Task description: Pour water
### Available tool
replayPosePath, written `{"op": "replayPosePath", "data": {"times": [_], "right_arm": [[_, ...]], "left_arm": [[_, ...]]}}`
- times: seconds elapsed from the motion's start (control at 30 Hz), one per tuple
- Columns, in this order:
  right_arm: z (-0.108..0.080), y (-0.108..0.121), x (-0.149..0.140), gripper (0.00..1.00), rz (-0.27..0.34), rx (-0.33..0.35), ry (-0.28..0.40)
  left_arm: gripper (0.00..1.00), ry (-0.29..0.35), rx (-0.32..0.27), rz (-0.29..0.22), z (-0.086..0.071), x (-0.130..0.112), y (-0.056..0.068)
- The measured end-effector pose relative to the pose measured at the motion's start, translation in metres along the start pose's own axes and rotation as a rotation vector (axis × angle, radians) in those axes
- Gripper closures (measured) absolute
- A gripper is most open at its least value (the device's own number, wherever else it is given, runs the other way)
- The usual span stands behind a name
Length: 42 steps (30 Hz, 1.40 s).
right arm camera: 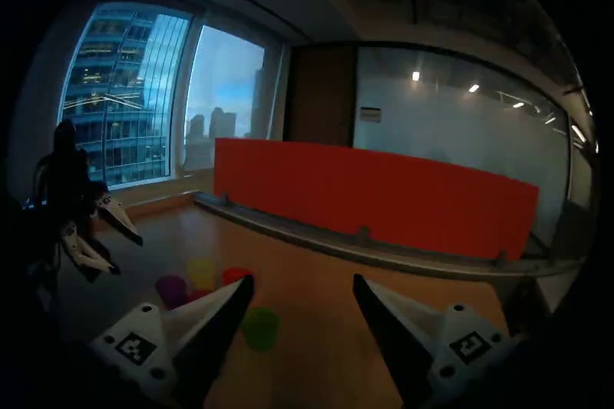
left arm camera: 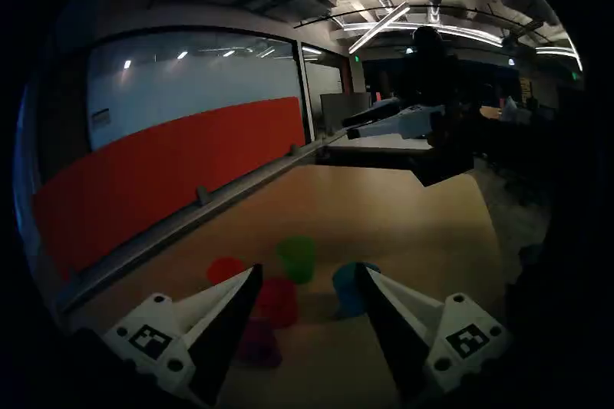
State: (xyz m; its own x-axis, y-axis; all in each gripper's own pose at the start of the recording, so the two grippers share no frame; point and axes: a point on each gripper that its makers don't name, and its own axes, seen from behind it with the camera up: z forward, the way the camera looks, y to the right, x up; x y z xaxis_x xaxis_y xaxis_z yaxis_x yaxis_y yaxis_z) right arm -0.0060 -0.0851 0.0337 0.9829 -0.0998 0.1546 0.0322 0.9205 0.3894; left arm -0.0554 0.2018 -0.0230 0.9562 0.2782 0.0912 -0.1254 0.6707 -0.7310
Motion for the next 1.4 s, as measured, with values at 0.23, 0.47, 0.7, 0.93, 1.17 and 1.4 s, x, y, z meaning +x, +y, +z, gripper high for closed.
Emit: {"op": "replayPosePath", "data": {"times": [0.23, 0.47, 0.7, 0.93, 1.17, 1.4], "right_arm": [[0.006, 0.001, -0.002, 0.0, -0.003, 0.006, -0.012], [0.01, 0.003, -0.009, 0.0, -0.009, 0.006, -0.028], [0.016, 0.003, -0.017, 0.0, -0.017, 0.011, -0.044], [0.022, 0.005, -0.025, 0.0, -0.027, 0.012, -0.054], [0.027, 0.007, -0.028, 0.0, -0.025, 0.013, -0.062], [0.03, 0.01, -0.031, 0.0, -0.023, 0.011, -0.067]], "left_arm": [[0.12, -0.018, -0.043, -0.006, 0.017, -0.006, 0.011], [0.11, -0.051, -0.086, -0.009, 0.036, -0.018, 0.023], [0.11, -0.096, -0.131, -0.011, 0.054, -0.033, 0.035], [0.11, -0.16, -0.169, -0.006, 0.07, -0.052, 0.045], [0.11, -0.206, -0.188, -0.003, 0.085, -0.068, 0.053], [0.11, -0.249, -0.207, 0.014, 0.098, -0.083, 0.063]]}}
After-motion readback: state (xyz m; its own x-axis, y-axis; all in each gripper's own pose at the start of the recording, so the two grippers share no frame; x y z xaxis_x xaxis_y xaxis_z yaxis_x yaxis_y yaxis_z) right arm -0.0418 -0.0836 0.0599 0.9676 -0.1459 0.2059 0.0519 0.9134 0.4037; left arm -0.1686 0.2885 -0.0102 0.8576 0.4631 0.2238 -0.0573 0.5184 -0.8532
